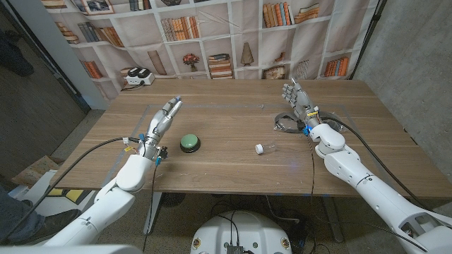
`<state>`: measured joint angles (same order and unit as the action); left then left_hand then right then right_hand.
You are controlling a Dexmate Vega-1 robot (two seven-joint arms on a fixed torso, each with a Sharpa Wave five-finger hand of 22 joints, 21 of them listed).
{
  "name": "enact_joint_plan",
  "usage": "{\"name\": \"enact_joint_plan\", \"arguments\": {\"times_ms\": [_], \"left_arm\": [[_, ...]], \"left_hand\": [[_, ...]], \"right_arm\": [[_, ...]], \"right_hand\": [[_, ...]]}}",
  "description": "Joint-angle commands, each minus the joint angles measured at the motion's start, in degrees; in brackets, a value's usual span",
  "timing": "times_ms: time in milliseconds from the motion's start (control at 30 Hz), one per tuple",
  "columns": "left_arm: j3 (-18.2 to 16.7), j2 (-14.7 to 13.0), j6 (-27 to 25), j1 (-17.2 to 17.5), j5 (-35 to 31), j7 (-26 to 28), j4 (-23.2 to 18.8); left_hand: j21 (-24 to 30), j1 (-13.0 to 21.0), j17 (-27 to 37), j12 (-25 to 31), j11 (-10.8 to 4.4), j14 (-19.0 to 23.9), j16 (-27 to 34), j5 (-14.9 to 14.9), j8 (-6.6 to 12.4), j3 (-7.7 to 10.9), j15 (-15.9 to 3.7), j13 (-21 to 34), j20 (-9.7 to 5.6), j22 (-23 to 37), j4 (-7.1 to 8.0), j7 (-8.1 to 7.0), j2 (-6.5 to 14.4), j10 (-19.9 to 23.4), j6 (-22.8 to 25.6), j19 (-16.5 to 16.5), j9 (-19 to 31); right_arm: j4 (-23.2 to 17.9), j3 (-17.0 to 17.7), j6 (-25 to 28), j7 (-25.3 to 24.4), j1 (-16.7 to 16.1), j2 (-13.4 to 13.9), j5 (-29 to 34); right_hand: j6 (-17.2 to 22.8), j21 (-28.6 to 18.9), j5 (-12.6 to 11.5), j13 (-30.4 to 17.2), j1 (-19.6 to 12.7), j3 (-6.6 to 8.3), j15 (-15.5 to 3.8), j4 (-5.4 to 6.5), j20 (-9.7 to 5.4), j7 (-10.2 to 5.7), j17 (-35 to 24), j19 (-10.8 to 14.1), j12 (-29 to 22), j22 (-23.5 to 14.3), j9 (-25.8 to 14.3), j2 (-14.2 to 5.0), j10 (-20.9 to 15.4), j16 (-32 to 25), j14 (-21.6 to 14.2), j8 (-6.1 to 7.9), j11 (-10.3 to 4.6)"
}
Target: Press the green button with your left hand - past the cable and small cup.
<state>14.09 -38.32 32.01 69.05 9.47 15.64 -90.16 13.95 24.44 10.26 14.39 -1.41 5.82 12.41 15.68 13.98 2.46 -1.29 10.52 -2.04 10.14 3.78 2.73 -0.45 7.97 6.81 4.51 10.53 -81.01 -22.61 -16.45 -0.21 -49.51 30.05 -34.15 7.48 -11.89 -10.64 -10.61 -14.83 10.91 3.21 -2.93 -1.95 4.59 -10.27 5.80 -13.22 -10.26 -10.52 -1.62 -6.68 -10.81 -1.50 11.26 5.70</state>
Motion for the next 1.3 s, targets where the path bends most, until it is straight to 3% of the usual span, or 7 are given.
{"name": "enact_joint_plan", "arguments": {"times_ms": [33,167,200,633,1300], "left_arm": [[-1.17,0.11,-4.57,2.41,-11.19,8.36,-3.93],[-1.40,-0.27,-6.64,3.31,-13.99,10.29,-5.46],[-1.45,-0.31,-6.95,3.55,-14.56,10.77,-5.76],[-3.06,-1.34,-8.99,7.46,-18.54,14.82,-9.55],[-5.36,-1.17,-10.83,12.47,-24.41,20.43,-11.83]], "left_hand": [[-0.14,0.73,0.25,-0.11,-0.23,0.69,0.02,0.12,-0.05,-0.13,-0.06,0.30,-0.89,0.15,0.07,-0.19,-0.04,0.53,0.70,0.72,0.16],[-0.19,0.86,0.25,-0.18,-0.31,0.92,-0.01,0.16,-0.01,-0.15,-0.15,0.30,-0.94,0.14,0.02,-0.26,0.00,0.68,1.08,0.83,0.16],[-0.25,0.98,0.24,-0.26,-0.98,0.93,-0.08,0.19,-0.07,-0.15,-0.23,0.30,-0.93,0.14,-0.02,-0.28,0.03,0.72,1.13,0.86,0.16],[-0.39,1.49,0.23,-0.31,-0.89,1.78,-0.12,0.34,0.02,-0.20,-0.60,0.31,-1.15,0.13,-0.22,-0.51,0.18,1.66,2.35,1.33,0.16],[-0.51,2.24,0.23,-0.28,-1.51,3.55,-0.02,0.60,0.19,-0.26,-1.18,0.33,-1.53,0.14,-0.47,-1.25,0.50,3.54,4.39,2.32,0.17]], "right_arm": [[0.64,0.09,-0.89,0.70,-0.05,-0.01,-0.19],[0.45,0.22,-0.84,0.71,-0.19,0.06,-0.39],[0.41,0.22,-0.89,0.76,-0.22,0.12,-0.36],[-0.64,0.08,-0.29,0.55,-0.60,0.58,-0.12],[-2.23,-0.21,0.80,-0.36,-0.93,0.84,0.35]], "right_hand": [[0.44,0.04,0.00,-0.06,-0.50,0.10,0.25,-0.30,-1.15,-0.06,-0.10,0.13,0.02,-0.25,-0.32,-0.23,-0.45,0.02,-0.22,0.17,0.13],[0.45,0.05,0.01,-0.06,-0.49,0.07,0.26,-0.32,-1.17,-0.05,-0.10,0.14,0.05,-0.25,-0.32,-0.23,-0.44,0.03,-0.22,0.17,0.07],[0.47,0.06,0.01,-0.06,-0.49,0.07,0.17,-0.32,-1.17,-0.06,-0.10,0.13,0.04,-0.25,-0.32,-0.24,-0.47,0.03,-0.22,0.17,0.09],[0.48,0.09,0.02,-0.06,-0.43,0.00,0.31,-0.38,-1.16,-0.03,-0.11,0.16,0.14,-0.25,-0.33,-0.27,-0.46,0.06,-0.27,0.13,0.15],[0.51,0.14,0.03,-0.07,-0.39,-0.08,0.30,-0.48,-1.14,0.00,-0.12,0.16,0.21,-0.26,-0.33,-0.30,-0.55,0.10,-0.26,0.10,0.21]]}}
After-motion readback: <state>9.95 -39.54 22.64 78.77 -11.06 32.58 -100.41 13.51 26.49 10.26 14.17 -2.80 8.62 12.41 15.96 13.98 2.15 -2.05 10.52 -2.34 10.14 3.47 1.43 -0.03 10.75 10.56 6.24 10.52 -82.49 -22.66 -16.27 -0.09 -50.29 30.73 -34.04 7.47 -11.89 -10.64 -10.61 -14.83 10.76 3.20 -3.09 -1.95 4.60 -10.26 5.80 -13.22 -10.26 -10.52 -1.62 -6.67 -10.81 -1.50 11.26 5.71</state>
